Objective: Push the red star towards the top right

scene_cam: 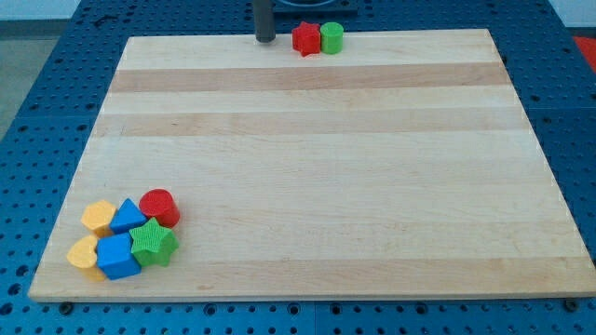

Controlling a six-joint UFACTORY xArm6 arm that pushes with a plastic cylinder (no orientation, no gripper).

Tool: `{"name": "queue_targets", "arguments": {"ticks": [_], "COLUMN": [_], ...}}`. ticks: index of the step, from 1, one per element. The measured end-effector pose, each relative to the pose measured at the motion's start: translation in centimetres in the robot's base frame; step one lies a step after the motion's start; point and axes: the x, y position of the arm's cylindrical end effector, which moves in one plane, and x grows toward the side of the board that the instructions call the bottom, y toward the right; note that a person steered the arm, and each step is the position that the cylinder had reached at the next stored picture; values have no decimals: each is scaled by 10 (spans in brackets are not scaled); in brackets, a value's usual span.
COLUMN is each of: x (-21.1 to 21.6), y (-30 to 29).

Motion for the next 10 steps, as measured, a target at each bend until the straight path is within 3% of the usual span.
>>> {"name": "queue_targets", "arguments": {"ticks": [5, 8, 10], "x": [2, 30, 3], "y": [55, 57, 66]}}
